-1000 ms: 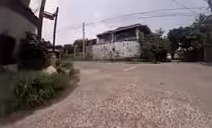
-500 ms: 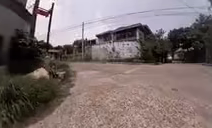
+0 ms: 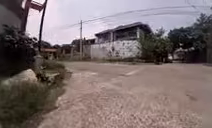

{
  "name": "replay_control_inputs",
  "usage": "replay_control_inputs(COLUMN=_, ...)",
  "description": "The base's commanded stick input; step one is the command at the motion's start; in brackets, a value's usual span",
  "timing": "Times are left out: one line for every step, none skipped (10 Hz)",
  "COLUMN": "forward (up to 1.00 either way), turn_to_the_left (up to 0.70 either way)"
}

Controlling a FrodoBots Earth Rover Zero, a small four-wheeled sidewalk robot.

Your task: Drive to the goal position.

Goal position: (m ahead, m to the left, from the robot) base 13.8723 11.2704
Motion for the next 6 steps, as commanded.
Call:
replay_control_inputs(forward=1.0, turn_to_the_left=0.03)
replay_control_inputs(forward=1.0, turn_to_the_left=0.03)
replay_control_inputs(forward=1.0, turn_to_the_left=0.03)
replay_control_inputs(forward=1.0, turn_to_the_left=0.03)
replay_control_inputs(forward=1.0, turn_to_the_left=0.03)
replay_control_inputs(forward=1.0, turn_to_the_left=0.03)
